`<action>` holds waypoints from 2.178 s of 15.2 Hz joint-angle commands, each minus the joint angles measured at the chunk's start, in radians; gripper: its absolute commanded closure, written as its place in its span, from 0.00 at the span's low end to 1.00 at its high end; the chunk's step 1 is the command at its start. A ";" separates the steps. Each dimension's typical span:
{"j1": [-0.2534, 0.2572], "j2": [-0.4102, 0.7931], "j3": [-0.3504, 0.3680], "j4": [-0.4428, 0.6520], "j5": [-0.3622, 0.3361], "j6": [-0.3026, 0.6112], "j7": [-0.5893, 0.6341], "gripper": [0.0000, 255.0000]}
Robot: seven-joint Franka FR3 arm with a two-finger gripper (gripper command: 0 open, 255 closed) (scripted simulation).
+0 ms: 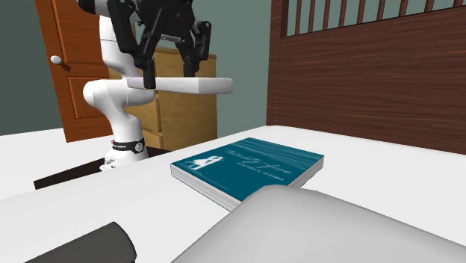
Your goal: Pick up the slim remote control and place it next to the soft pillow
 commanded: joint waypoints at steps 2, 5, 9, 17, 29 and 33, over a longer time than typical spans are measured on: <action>-0.040 0.060 -0.023 0.082 0.013 -0.022 -0.064 1.00; -0.085 0.134 -0.043 0.185 0.030 -0.052 -0.126 1.00; -0.150 0.248 -0.062 0.352 0.056 -0.107 -0.200 1.00; -0.142 0.233 -0.060 0.221 0.054 0.009 -0.200 1.00; -0.137 0.245 -0.057 0.077 0.058 0.165 -0.202 1.00; -0.137 0.256 -0.056 0.040 0.061 0.213 -0.204 1.00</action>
